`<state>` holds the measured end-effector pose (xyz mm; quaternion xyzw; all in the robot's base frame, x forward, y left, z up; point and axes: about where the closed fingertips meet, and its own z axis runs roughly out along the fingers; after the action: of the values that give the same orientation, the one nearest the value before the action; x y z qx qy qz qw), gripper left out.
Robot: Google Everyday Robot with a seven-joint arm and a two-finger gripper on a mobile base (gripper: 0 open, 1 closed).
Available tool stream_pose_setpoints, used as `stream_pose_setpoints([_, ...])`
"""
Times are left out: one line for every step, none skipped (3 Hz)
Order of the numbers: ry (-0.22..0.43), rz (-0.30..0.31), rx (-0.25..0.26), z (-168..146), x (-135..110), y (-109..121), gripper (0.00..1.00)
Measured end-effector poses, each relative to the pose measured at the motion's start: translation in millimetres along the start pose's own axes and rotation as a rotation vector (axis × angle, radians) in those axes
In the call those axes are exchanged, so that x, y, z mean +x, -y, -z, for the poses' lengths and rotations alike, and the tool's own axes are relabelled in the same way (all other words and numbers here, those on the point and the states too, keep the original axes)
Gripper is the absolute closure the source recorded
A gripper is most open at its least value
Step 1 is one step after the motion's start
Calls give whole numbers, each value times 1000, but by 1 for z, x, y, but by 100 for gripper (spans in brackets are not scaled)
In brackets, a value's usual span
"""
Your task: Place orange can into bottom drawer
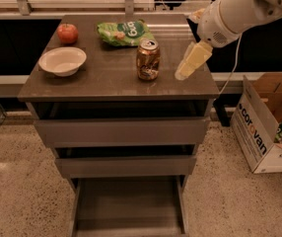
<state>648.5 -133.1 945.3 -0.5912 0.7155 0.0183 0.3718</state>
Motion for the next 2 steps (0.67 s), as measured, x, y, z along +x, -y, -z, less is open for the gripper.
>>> stream_pose_setpoints([99, -21, 14, -19, -9, 1, 0])
stream_pose_setpoints([171, -65, 4, -36, -12, 3, 0])
